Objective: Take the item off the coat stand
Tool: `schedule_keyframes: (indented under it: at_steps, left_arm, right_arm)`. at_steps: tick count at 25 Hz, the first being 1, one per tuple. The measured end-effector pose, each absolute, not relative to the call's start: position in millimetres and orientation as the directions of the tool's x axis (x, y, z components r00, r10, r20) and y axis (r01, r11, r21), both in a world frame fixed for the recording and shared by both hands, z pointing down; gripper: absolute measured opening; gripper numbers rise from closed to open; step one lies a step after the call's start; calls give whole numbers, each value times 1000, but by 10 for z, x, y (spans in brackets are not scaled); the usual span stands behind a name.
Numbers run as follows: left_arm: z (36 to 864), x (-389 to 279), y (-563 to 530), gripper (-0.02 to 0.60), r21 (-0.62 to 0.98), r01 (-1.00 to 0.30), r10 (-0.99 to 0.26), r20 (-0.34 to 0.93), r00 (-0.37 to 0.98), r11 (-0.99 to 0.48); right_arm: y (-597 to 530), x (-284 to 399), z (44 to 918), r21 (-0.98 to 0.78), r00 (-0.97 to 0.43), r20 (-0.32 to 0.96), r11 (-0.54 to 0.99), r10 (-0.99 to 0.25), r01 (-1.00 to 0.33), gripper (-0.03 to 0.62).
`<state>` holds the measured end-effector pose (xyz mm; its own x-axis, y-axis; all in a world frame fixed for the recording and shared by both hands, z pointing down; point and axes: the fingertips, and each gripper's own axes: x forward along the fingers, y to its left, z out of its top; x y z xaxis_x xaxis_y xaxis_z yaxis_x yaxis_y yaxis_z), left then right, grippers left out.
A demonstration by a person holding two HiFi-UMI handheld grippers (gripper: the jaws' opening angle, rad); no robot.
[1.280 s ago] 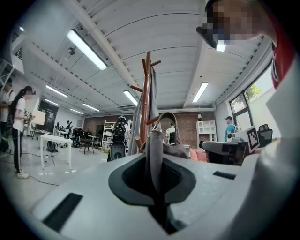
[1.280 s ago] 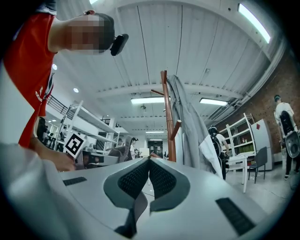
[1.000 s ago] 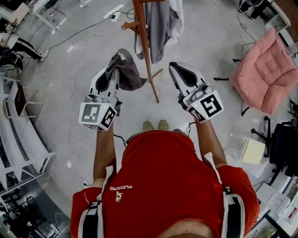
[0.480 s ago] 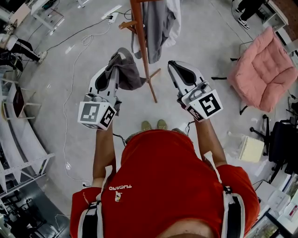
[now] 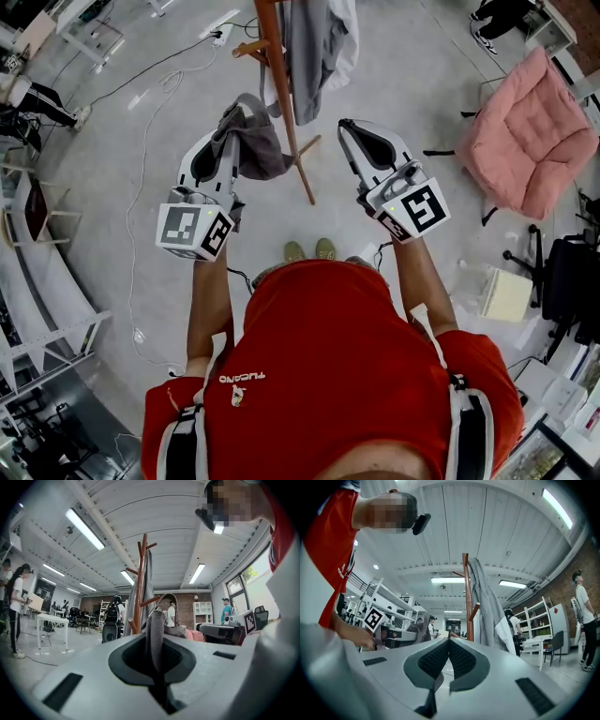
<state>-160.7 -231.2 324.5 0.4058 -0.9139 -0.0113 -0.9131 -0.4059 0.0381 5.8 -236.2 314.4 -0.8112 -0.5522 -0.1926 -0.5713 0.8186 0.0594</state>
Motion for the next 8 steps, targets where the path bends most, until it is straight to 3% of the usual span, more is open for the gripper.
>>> schedule_keyframes:
  at_steps: [8]
  left_arm:
    - [3264,-1580,-2301,18,39,-910,-911,-9,412,-412]
  right_arm:
    - [-2353,67,3167,58,-810,-192,817,-554,-573,25]
